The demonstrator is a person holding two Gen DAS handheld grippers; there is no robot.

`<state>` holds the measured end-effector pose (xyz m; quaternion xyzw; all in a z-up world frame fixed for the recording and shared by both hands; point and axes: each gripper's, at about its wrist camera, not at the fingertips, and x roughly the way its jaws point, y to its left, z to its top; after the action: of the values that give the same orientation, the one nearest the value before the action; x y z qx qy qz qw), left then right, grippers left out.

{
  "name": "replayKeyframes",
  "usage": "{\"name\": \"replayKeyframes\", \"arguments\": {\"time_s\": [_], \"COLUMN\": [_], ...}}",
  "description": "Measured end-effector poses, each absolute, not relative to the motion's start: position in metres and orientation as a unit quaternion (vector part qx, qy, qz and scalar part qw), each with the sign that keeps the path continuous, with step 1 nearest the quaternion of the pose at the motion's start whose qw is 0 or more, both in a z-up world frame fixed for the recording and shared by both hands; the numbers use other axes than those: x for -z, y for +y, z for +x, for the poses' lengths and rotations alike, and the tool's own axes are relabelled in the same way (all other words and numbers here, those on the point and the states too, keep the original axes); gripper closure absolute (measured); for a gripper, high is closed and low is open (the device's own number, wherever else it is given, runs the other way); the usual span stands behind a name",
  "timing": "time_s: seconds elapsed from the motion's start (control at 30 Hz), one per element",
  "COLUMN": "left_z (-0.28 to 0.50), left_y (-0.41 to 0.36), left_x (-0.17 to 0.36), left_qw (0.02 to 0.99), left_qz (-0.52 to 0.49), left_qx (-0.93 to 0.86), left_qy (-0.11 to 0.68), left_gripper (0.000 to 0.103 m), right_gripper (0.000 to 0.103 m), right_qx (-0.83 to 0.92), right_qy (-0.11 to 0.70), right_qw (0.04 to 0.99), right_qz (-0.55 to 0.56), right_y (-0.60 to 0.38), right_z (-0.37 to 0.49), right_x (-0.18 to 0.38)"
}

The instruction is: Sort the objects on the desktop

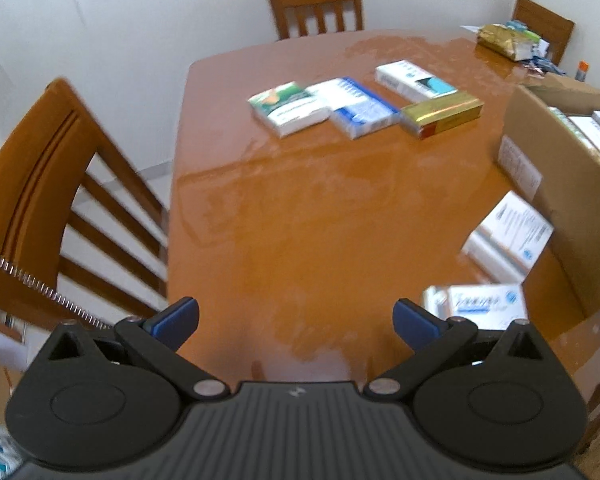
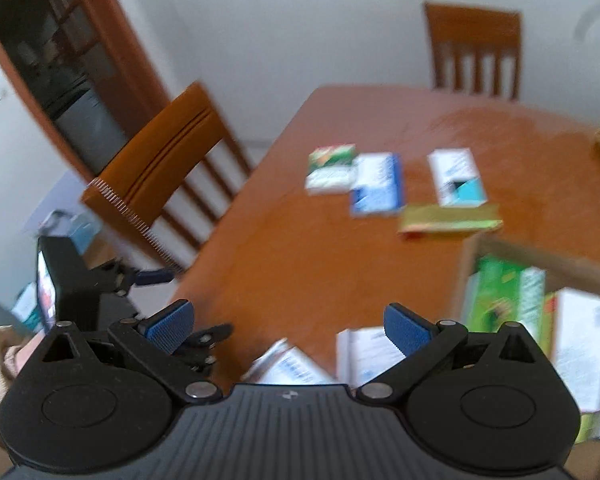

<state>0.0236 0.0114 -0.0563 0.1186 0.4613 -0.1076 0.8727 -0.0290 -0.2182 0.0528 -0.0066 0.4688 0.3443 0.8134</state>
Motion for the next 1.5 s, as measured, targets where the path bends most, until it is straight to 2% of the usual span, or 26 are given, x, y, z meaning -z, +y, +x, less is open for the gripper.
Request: {"name": "replayKeyframes", "arguments": {"time_s": [0.53,1.03,1.5], "left_z": [0.028,0.037,0.031], "left_y": [0.062,0.038,0.044], "left_x": [0.056,0.047,0.044], "left_qw": [0.874,0.870,0.870], "left_qz": [0.103,0.136,0.131], "left_qx": [0.059,0.096,0.101], "left_qy": [0.471,0.464,0.464], "left_gripper": [0.000,0.000,0.000], "right_gripper": [0.000,0.000,0.000], "right_qx": [-0.288,-0.239,-0.260], "right_qy": [0.594,0.632,0.639], "right_qw": [0.751,0.737,0.723], "right_qz": [-0.028,-0.013,0.019], "right_y": [-0.160,-0.172,-0.163], "right_z": [-0.041,-0.039,-0.035], "right_x": [0.026,0.059,0.065]}}
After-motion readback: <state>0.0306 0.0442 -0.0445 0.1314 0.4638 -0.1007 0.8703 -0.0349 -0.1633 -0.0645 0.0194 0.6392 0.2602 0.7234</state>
